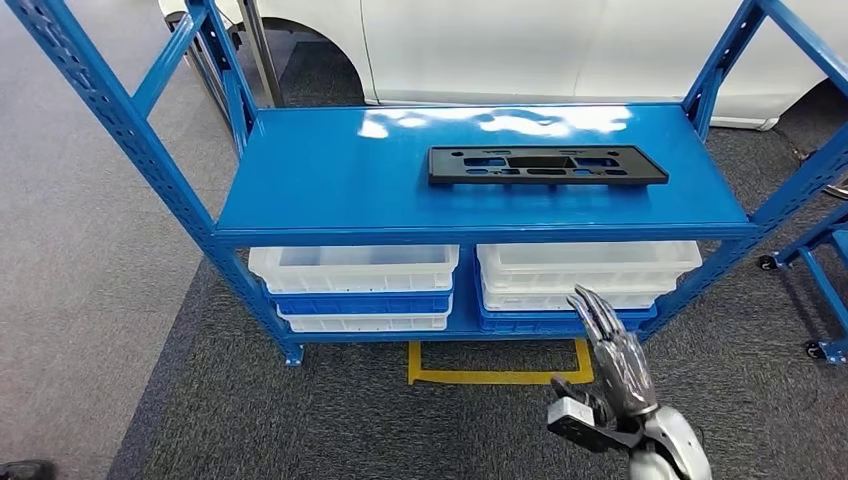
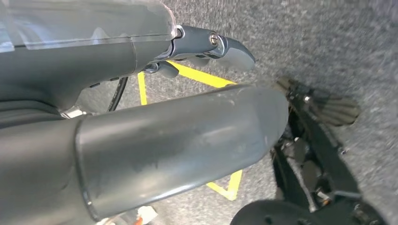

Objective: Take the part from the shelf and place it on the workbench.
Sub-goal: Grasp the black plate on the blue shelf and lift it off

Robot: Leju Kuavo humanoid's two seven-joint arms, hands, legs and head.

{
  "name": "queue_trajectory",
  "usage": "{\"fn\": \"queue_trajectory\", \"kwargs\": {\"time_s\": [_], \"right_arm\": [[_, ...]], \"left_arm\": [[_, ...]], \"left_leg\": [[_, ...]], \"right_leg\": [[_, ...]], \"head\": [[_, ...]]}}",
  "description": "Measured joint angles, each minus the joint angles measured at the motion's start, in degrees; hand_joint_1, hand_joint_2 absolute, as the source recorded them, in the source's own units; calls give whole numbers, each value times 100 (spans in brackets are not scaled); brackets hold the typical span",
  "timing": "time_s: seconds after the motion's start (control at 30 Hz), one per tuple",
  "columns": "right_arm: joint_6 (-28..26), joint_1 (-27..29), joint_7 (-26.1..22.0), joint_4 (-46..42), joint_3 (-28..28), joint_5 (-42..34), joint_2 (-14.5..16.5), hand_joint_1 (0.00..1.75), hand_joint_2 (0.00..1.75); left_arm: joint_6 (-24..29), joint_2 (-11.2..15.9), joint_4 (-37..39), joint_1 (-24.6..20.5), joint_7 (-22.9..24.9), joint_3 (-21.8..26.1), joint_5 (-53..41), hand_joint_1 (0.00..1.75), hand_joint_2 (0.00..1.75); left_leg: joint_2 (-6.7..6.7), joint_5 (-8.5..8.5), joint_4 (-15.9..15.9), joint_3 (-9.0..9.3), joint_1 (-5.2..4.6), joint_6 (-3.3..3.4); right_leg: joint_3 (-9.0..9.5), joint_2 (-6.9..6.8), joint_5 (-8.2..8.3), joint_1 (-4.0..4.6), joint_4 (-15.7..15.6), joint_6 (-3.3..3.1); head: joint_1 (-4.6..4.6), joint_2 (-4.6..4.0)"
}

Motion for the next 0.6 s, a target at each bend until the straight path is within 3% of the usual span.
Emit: {"fn": "queue_trajectory", "kwargs": {"time_s": [0.2,0.6], "right_arm": [[396,-596,269,-863,-318,218,-260,0,0],[513,-994,375,-1282,-296,628,-265,0,0]], "left_arm": [[268,-147,63,43,0,87,195,0,0],[402,-382,99,37,10,139,355,0,0]], "left_leg": [[-28,11,1,-2,-3,7],[-33,9,3,-8,-6,11]], "right_leg": [[2,-27,2,-3,0,3],[1,-35,3,-7,-6,6]], "head": [[-1,0],[-1,0]]}}
